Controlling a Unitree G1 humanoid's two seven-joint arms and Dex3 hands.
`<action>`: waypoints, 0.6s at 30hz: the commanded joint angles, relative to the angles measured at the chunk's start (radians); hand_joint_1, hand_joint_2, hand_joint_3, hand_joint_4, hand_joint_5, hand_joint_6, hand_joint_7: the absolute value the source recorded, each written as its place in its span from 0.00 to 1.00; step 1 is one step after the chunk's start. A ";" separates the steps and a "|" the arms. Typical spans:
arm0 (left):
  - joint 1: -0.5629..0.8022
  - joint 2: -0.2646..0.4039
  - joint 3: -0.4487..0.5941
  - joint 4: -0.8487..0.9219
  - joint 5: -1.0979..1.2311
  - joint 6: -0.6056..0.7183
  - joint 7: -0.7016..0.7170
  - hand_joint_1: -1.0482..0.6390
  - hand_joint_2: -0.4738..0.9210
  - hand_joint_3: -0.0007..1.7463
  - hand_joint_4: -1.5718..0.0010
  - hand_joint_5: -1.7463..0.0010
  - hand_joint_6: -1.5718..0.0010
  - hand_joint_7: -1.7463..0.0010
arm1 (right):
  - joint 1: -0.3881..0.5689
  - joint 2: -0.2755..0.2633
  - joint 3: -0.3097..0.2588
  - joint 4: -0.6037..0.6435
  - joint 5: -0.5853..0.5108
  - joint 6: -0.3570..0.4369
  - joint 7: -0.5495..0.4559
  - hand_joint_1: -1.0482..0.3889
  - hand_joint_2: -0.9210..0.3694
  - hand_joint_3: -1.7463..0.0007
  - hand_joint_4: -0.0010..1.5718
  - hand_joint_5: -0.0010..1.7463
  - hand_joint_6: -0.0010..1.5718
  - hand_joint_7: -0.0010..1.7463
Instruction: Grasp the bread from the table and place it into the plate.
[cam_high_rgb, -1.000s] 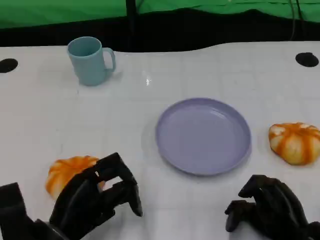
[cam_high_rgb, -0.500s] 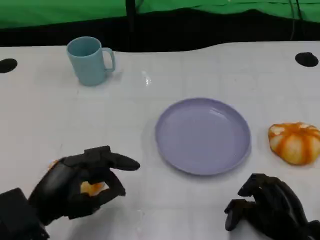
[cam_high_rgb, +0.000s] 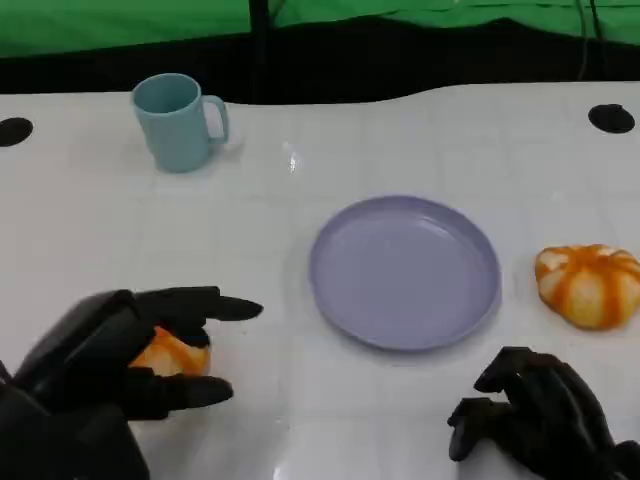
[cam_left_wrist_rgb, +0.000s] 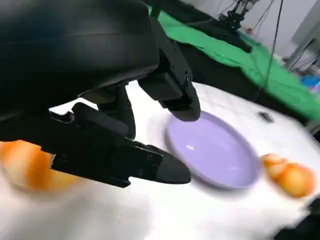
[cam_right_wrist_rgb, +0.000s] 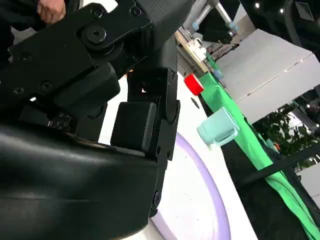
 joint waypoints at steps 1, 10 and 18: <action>0.031 0.064 0.002 -0.134 0.135 0.088 0.015 0.22 1.00 0.07 0.71 0.68 0.64 0.99 | 0.003 -0.010 -0.008 -0.016 0.009 0.016 -0.017 0.00 0.16 1.00 1.00 0.42 1.00 0.22; 0.049 0.158 -0.054 -0.316 0.390 0.279 -0.083 0.20 1.00 0.07 0.75 0.85 0.78 1.00 | 0.001 -0.017 -0.008 -0.015 0.013 0.026 -0.005 0.02 0.16 1.00 1.00 0.41 1.00 0.20; 0.033 0.176 -0.123 -0.356 0.574 0.381 -0.135 0.21 0.99 0.03 0.75 0.93 0.82 1.00 | 0.002 -0.015 -0.008 -0.020 0.010 0.028 -0.011 0.01 0.16 1.00 1.00 0.41 1.00 0.21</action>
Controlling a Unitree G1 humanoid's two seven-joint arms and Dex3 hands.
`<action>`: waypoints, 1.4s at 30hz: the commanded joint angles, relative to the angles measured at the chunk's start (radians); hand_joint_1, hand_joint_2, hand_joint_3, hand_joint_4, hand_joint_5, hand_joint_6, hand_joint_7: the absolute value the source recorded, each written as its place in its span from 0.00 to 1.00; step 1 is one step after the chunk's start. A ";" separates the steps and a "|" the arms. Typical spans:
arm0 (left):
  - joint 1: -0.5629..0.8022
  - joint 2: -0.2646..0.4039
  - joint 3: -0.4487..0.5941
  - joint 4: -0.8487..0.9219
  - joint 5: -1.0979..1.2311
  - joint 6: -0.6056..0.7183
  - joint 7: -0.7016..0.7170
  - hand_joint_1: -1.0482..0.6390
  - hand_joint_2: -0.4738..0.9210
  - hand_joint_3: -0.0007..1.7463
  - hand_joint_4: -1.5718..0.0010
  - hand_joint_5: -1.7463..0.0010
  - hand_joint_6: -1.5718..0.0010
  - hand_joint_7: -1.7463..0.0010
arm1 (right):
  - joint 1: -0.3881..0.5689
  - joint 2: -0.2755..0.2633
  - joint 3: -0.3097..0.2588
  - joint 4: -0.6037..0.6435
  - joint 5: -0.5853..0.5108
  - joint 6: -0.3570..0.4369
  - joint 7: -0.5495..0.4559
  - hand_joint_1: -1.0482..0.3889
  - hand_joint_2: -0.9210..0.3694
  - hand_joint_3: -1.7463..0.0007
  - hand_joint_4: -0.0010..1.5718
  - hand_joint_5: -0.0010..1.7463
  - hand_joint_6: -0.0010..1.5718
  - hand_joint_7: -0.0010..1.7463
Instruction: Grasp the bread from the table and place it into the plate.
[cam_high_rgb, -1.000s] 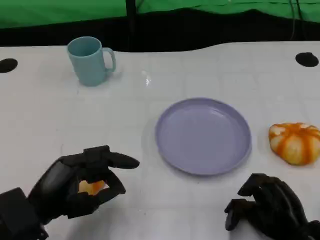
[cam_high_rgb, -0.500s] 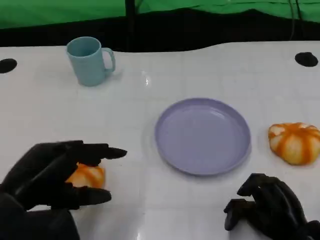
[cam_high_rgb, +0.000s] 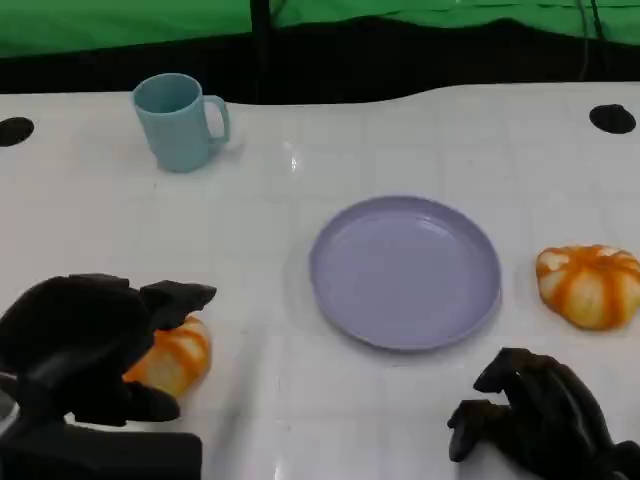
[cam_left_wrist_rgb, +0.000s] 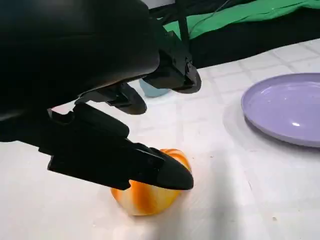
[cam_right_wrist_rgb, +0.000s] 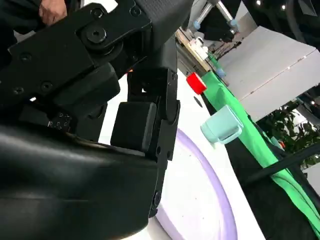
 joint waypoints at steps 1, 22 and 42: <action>-0.016 0.035 -0.062 -0.014 0.171 0.055 -0.048 0.21 0.99 0.02 0.75 0.94 0.82 1.00 | 0.003 -0.013 -0.007 -0.017 0.006 -0.003 -0.002 0.01 0.16 1.00 1.00 0.42 1.00 0.21; -0.225 -0.039 -0.273 0.392 0.362 0.147 0.002 0.21 0.98 0.00 0.73 0.98 0.85 1.00 | 0.011 -0.004 -0.003 -0.031 0.007 -0.002 -0.006 0.01 0.16 1.00 1.00 0.42 1.00 0.21; -0.344 -0.042 -0.375 0.856 0.212 0.029 0.463 0.39 1.00 0.14 0.70 0.10 0.58 0.94 | 0.016 -0.003 0.000 -0.038 0.006 0.001 -0.006 0.01 0.16 1.00 1.00 0.41 1.00 0.19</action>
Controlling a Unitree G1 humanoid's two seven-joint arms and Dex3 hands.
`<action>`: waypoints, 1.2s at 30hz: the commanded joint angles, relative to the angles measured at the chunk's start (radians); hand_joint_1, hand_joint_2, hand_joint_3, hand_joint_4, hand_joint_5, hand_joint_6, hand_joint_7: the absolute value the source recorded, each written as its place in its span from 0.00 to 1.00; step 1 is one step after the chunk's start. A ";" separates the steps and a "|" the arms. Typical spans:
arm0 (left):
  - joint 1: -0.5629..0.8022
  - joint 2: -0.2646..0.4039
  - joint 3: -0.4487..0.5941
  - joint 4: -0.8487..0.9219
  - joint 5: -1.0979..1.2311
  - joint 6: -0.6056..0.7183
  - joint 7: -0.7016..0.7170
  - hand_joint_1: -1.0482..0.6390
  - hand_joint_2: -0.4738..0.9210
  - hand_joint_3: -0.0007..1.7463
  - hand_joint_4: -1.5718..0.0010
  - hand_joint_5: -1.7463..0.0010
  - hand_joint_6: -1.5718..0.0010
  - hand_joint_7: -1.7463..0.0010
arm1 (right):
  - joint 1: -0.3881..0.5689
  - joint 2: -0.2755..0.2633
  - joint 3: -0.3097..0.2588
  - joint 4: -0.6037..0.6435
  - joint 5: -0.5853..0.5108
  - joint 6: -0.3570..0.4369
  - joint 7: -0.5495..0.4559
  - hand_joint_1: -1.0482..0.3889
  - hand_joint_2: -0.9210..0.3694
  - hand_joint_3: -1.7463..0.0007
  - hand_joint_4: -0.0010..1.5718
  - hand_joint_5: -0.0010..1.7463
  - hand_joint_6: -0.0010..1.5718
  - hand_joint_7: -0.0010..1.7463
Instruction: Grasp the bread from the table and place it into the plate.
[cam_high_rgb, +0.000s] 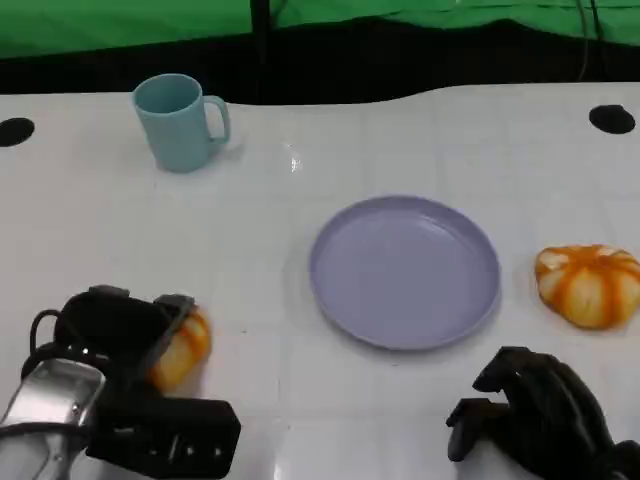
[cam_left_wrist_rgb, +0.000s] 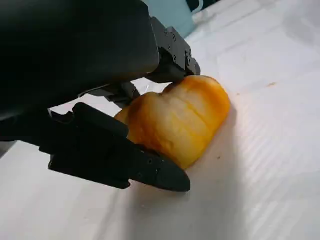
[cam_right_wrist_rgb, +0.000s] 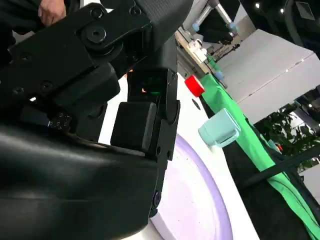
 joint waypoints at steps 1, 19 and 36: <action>-0.007 0.028 -0.024 0.091 -0.033 -0.069 0.107 0.40 1.00 0.17 0.68 0.07 0.54 0.93 | 0.004 -0.009 -0.003 -0.006 0.005 -0.003 -0.003 0.01 0.16 1.00 1.00 0.41 1.00 0.19; -0.059 0.035 -0.044 0.257 -0.142 -0.254 0.443 0.44 0.95 0.33 0.56 0.00 0.61 0.21 | -0.006 -0.008 -0.006 0.008 0.009 -0.008 0.004 0.01 0.16 1.00 1.00 0.41 1.00 0.19; -0.078 0.024 -0.017 0.188 -0.183 -0.277 0.522 0.45 0.91 0.26 0.55 0.00 0.71 0.00 | -0.024 -0.007 -0.012 0.040 0.009 -0.016 0.006 0.01 0.15 1.00 1.00 0.42 1.00 0.21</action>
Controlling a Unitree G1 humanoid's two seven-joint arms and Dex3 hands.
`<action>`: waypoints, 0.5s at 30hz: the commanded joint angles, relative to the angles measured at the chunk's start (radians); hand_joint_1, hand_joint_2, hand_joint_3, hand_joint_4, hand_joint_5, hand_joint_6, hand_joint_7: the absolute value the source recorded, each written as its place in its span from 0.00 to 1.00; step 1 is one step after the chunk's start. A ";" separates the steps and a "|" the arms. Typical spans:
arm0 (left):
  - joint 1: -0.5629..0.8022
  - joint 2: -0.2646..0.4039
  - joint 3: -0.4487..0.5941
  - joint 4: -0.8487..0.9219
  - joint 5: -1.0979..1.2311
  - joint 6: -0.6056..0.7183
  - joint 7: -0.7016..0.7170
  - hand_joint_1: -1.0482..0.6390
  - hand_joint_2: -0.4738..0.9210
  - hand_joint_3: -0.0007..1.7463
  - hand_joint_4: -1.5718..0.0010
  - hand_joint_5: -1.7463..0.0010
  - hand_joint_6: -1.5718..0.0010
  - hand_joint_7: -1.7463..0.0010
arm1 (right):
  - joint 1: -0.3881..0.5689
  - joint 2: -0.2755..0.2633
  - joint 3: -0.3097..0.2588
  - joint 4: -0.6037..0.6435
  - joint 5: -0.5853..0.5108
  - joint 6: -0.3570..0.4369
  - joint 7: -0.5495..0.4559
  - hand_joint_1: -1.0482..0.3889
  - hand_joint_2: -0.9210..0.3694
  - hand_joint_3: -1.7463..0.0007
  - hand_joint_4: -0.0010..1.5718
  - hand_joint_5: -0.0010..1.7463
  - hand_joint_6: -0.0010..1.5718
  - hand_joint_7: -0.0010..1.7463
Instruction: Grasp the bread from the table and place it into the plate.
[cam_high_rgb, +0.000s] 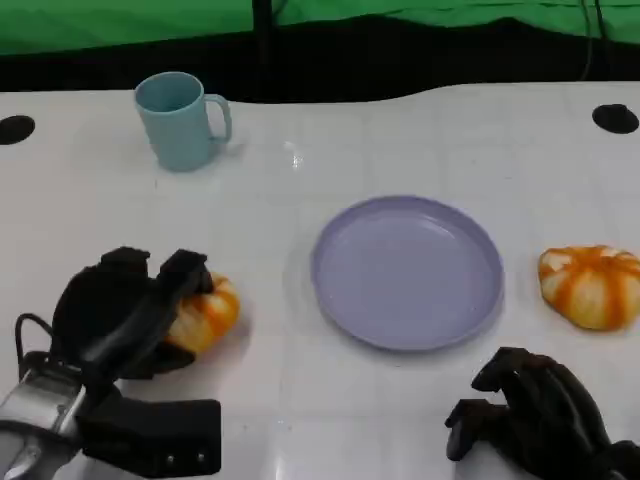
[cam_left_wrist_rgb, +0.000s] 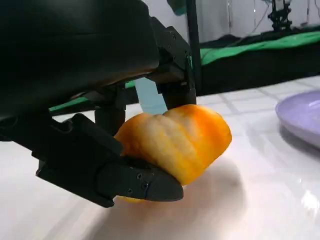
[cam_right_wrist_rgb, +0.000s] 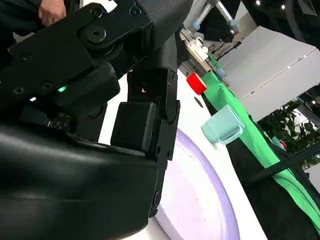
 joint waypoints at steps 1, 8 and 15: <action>-0.005 0.008 0.013 -0.019 -0.016 0.013 -0.014 0.45 0.91 0.27 0.55 0.00 0.71 0.00 | -0.009 -0.008 -0.009 0.005 0.009 -0.015 0.006 0.01 0.15 1.00 1.00 0.42 1.00 0.21; -0.054 -0.038 0.063 -0.078 -0.144 -0.067 -0.060 0.46 0.85 0.35 0.55 0.00 0.70 0.01 | -0.014 -0.009 -0.010 0.014 0.006 -0.021 0.003 0.00 0.16 1.00 1.00 0.42 1.00 0.21; -0.052 -0.039 0.069 -0.081 -0.147 -0.072 -0.069 0.46 0.83 0.37 0.55 0.00 0.70 0.01 | -0.014 -0.009 -0.010 0.016 0.006 -0.023 0.003 0.00 0.16 1.00 1.00 0.42 1.00 0.21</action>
